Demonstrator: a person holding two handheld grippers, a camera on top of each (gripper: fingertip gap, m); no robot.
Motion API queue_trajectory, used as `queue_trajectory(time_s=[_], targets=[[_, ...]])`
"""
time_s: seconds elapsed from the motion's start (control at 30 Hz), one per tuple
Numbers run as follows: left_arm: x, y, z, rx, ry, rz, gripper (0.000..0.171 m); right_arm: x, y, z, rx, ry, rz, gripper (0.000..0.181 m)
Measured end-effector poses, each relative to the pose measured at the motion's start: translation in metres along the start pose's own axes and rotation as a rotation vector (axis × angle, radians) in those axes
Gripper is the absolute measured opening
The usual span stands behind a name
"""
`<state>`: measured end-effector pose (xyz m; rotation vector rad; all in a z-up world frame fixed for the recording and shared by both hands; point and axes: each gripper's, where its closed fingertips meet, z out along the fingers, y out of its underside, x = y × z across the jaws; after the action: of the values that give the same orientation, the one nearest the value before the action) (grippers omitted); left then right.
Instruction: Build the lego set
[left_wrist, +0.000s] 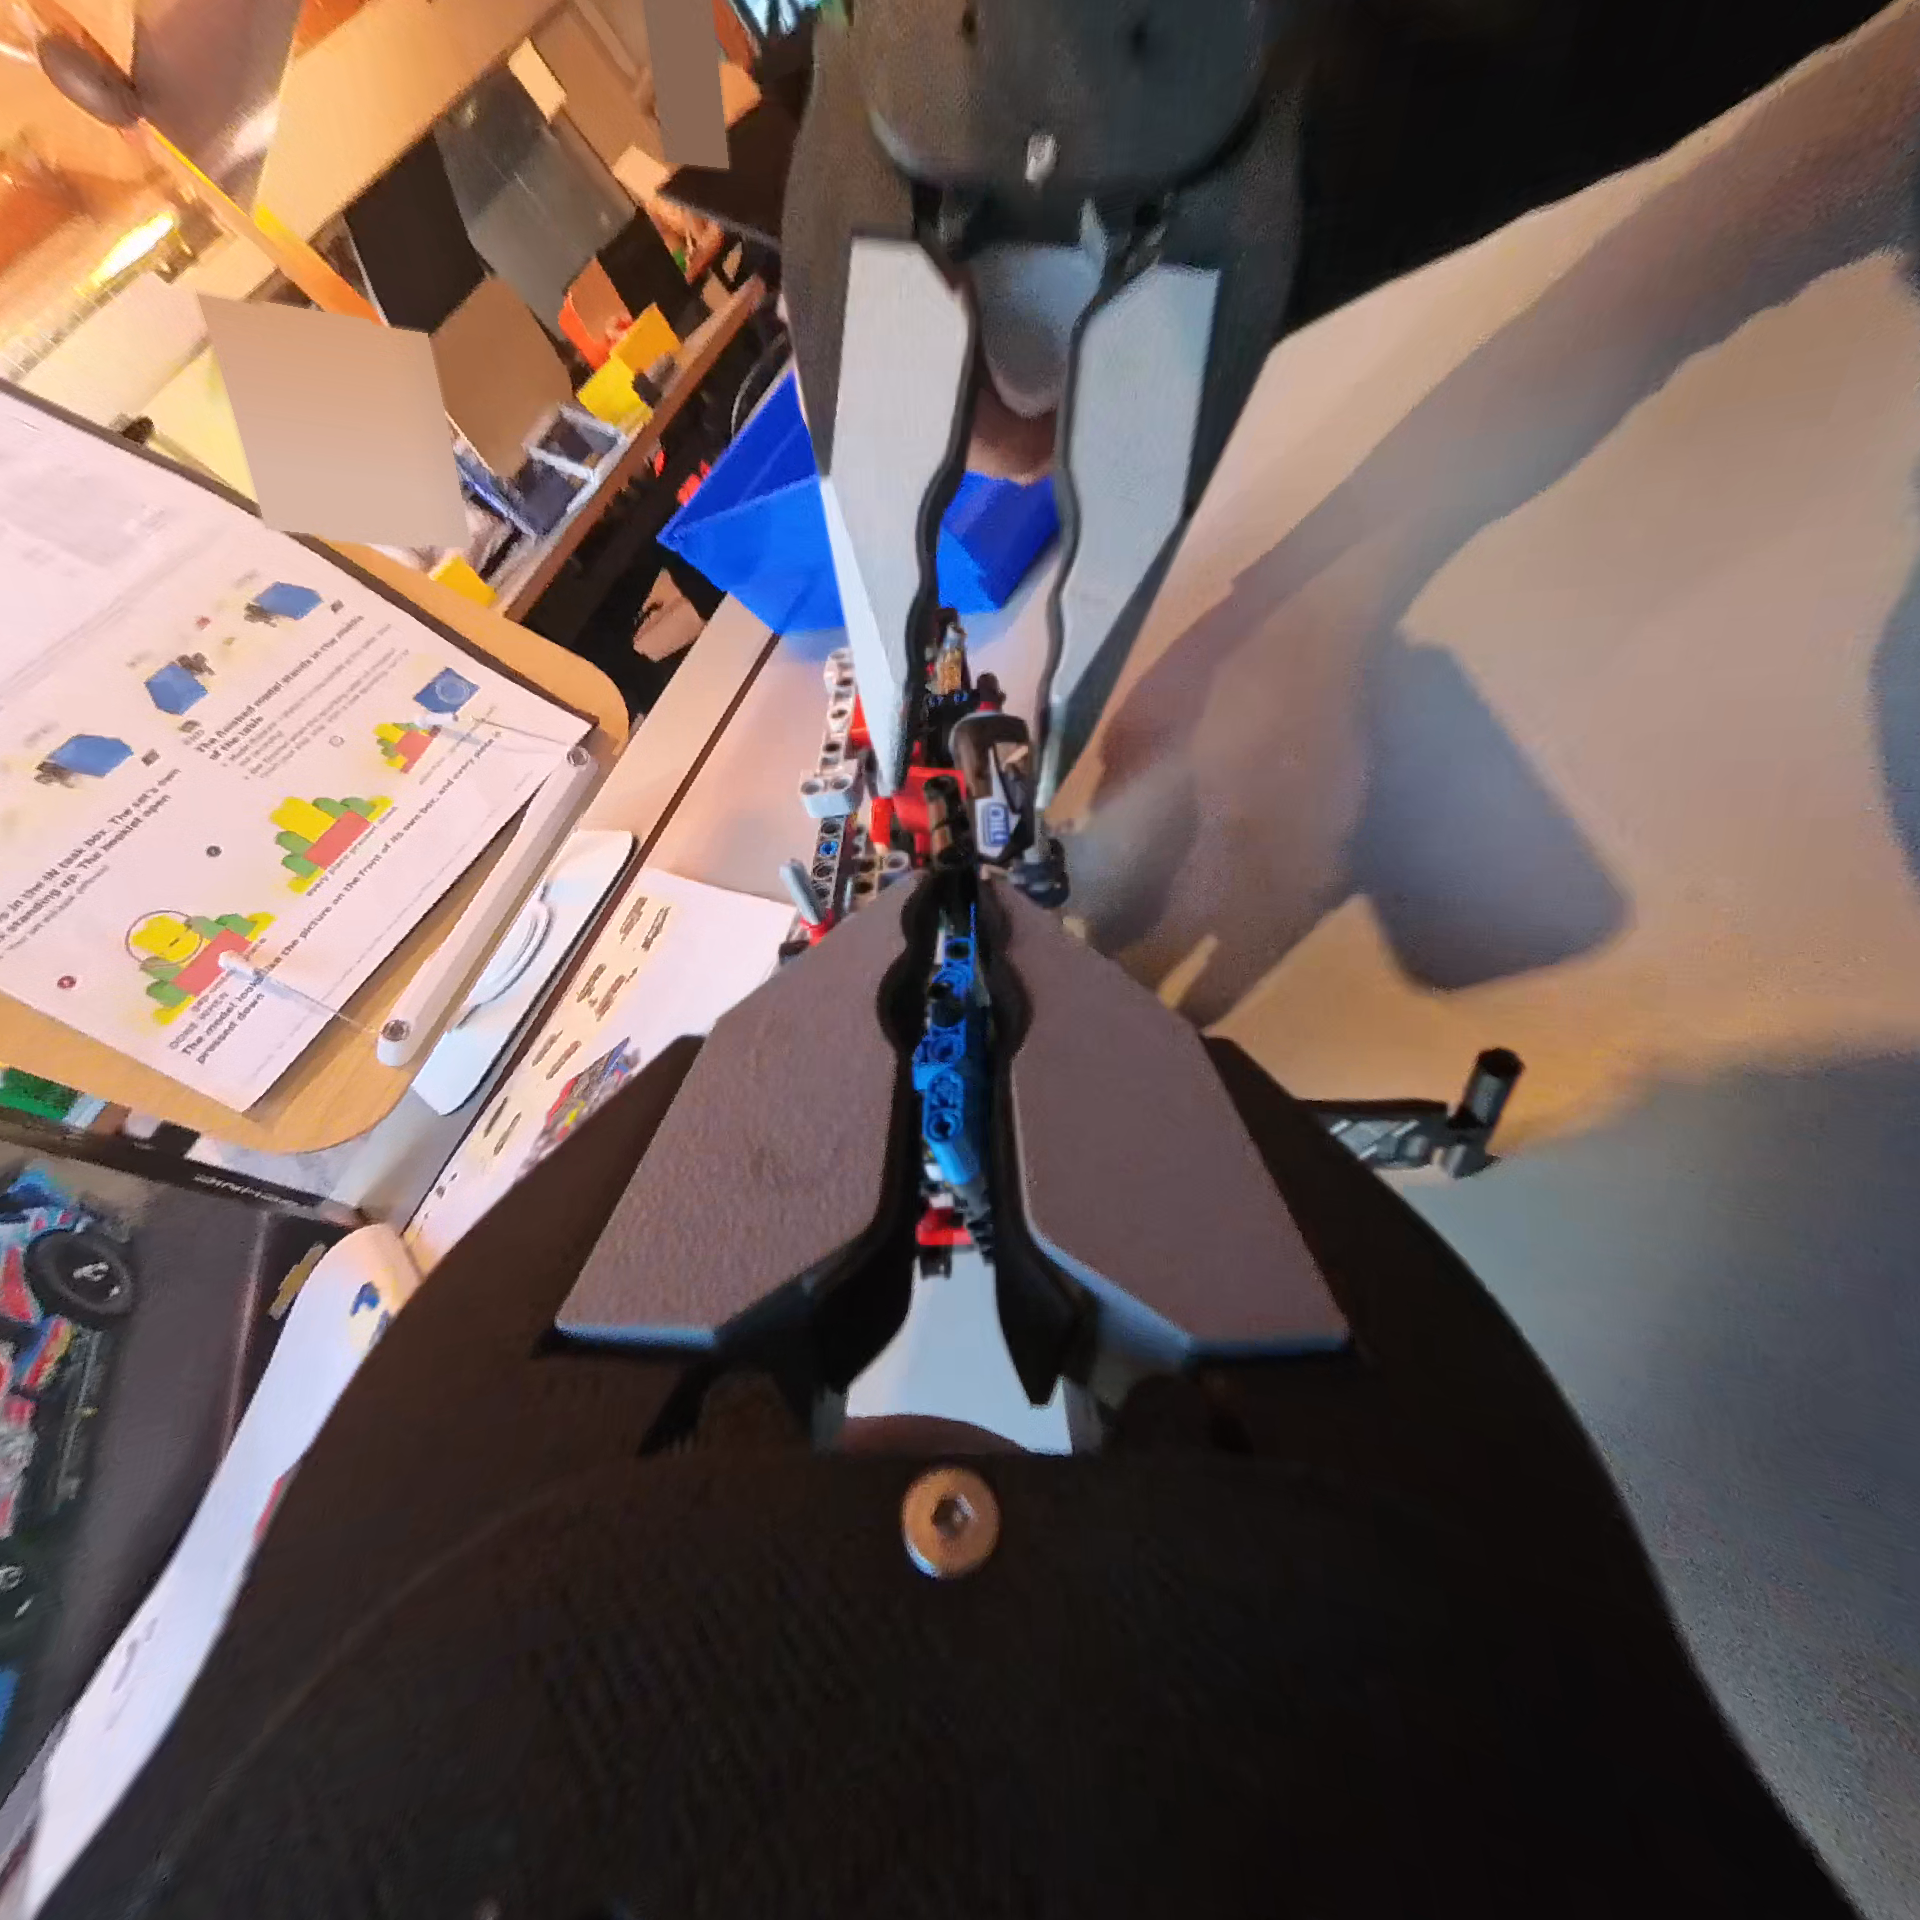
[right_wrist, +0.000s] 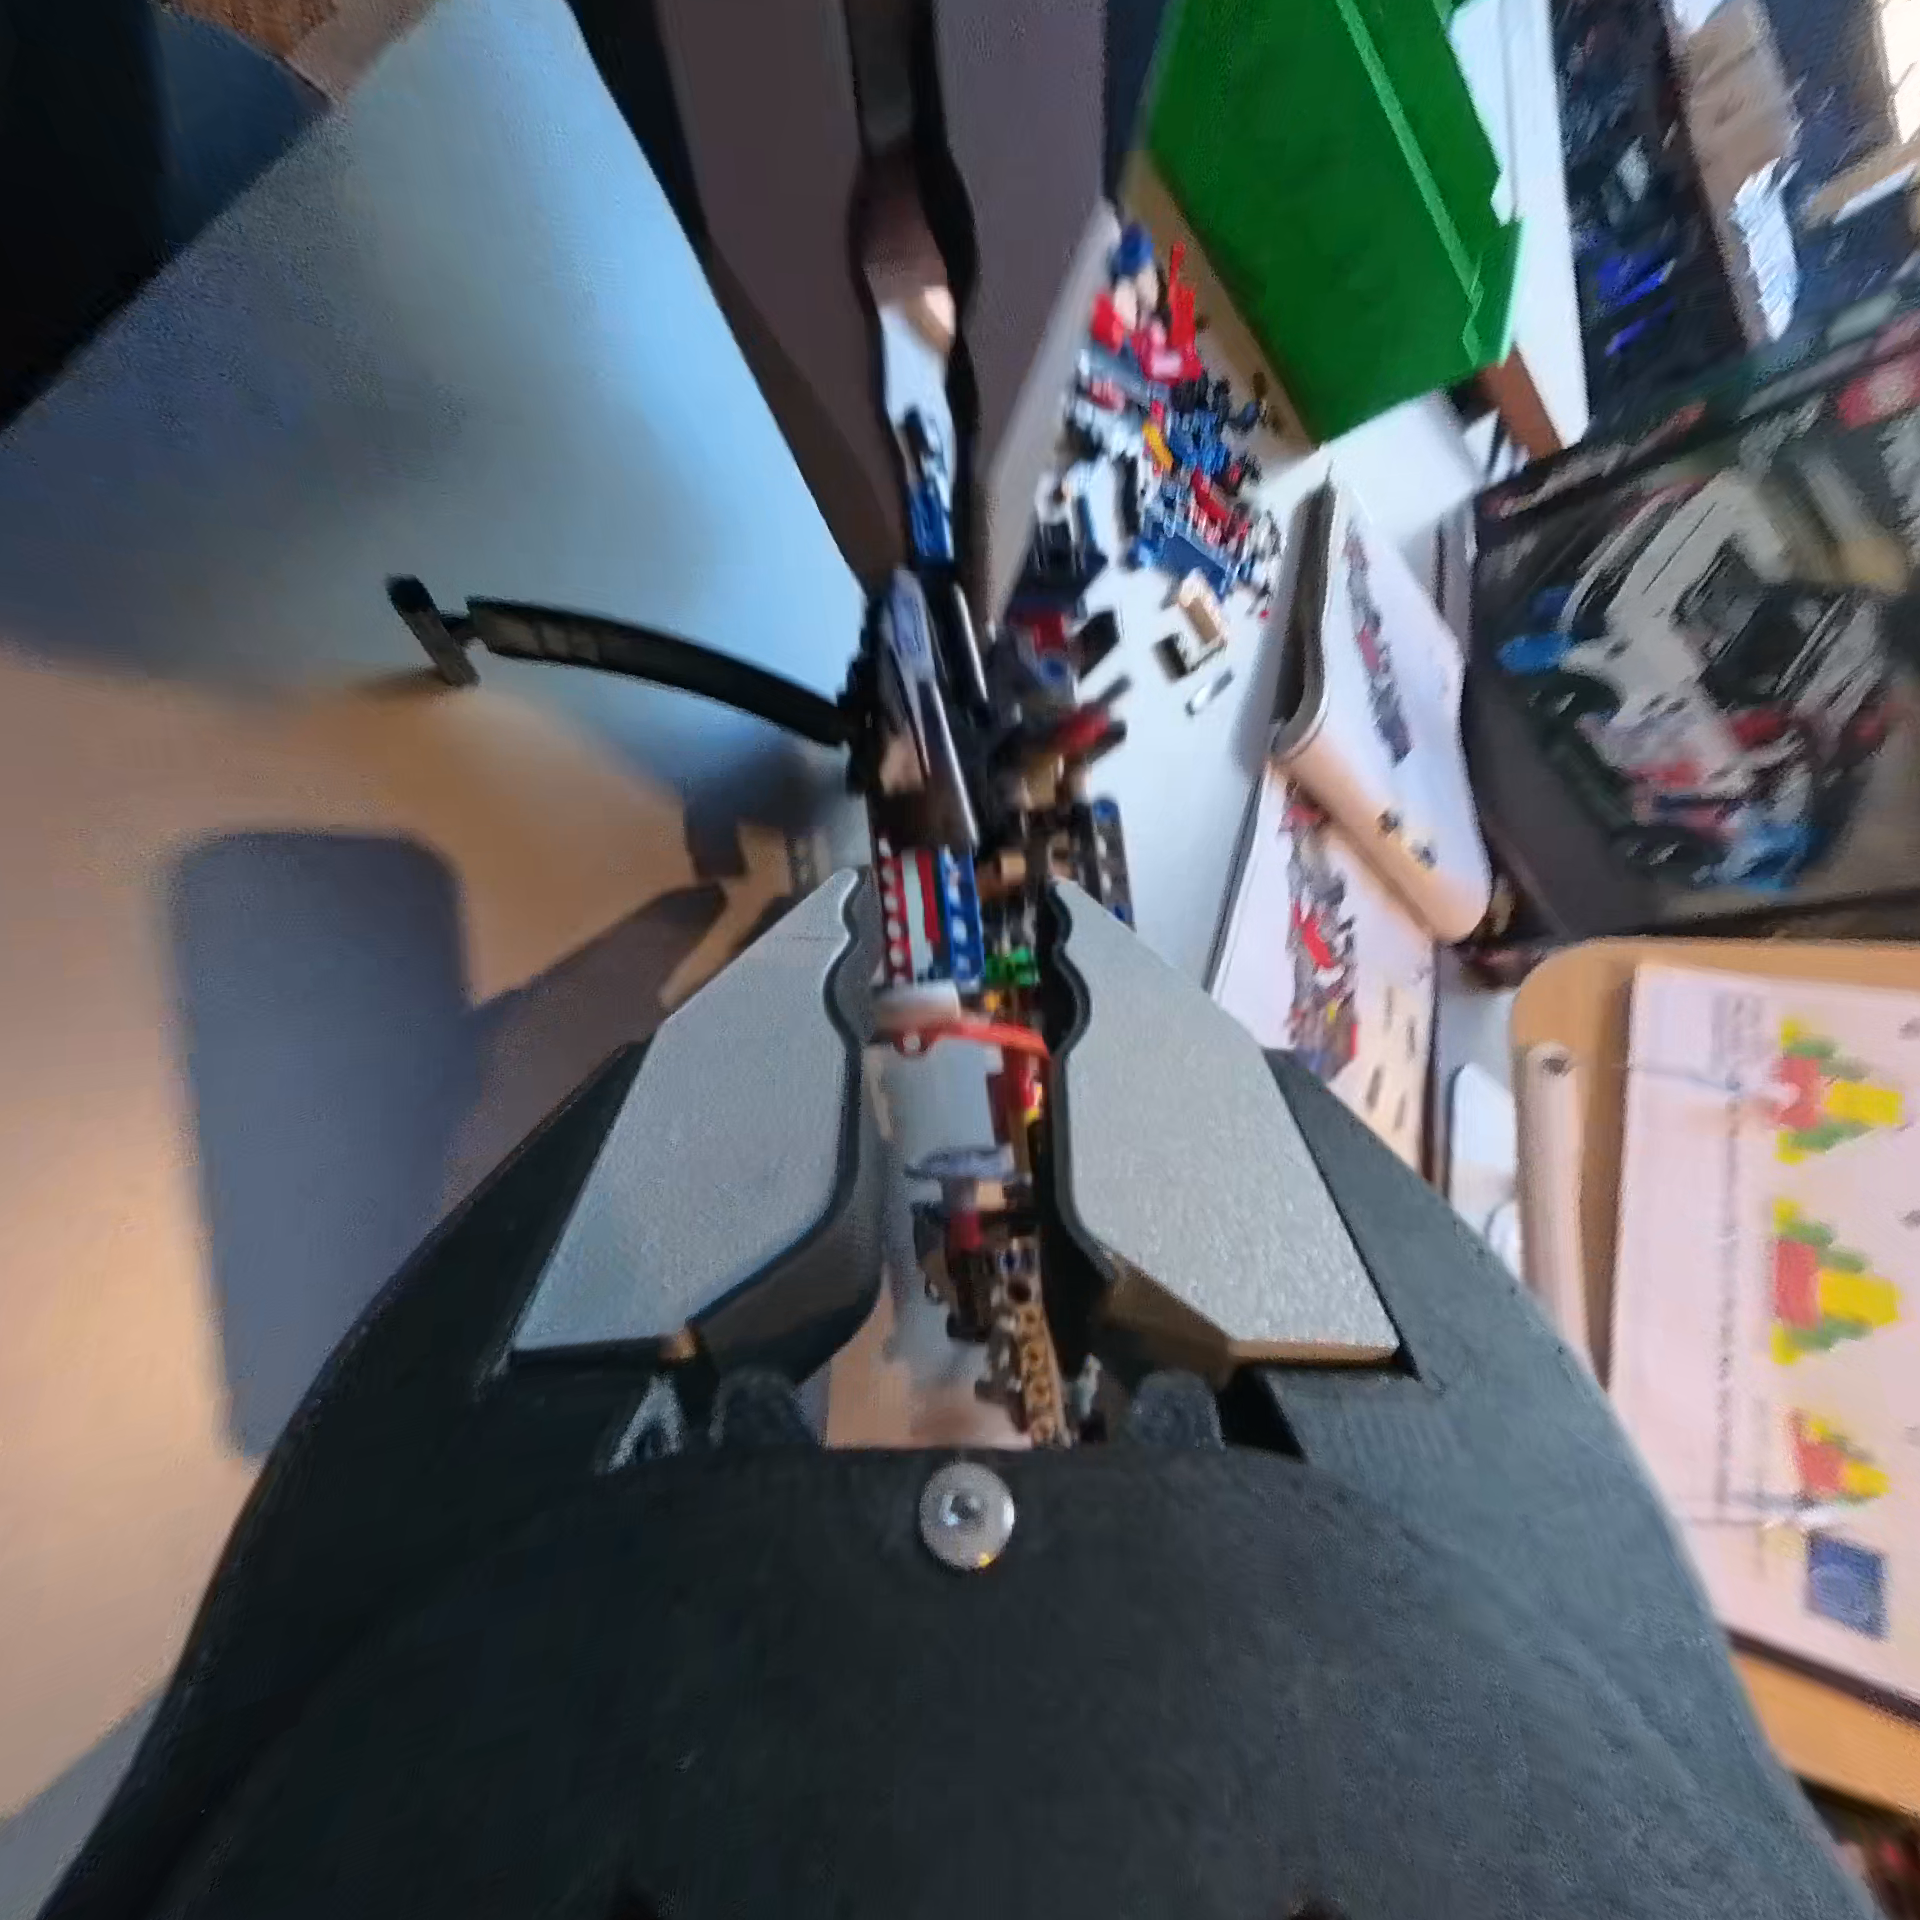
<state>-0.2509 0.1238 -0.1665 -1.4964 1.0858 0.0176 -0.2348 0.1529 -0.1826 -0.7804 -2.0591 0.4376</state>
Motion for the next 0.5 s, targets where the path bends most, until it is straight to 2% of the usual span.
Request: queue_trajectory(time_s=[0.1,0.17,0.2,0.27,0.4,0.5], targets=[[0.005,-0.003,-0.003,0.095,0.036,-0.041,0.003,0.006,0.012,0.010,-0.071,-0.006,-0.028,0.027],[0.001,0.002,-0.004,0.108,0.017,-0.052,0.003,0.001,0.011,0.020,-0.096,-0.040,-0.096,0.021],[0.001,0.004,-0.005,0.117,0.023,-0.050,0.004,-0.004,0.015,0.024,-0.130,-0.062,-0.121,0.011],[0.003,0.000,-0.011,0.169,0.031,-0.023,0.003,-0.007,0.019,0.028,-0.169,-0.057,-0.131,0.010],[0.009,-0.007,-0.016,0.217,0.075,0.013,0.004,-0.024,-0.001,0.021,-0.098,-0.093,-0.059,0.006],[0.012,-0.010,-0.018,0.241,0.123,-0.006,0.004,-0.024,0.000,0.010,-0.061,-0.054,-0.050,0.011]])
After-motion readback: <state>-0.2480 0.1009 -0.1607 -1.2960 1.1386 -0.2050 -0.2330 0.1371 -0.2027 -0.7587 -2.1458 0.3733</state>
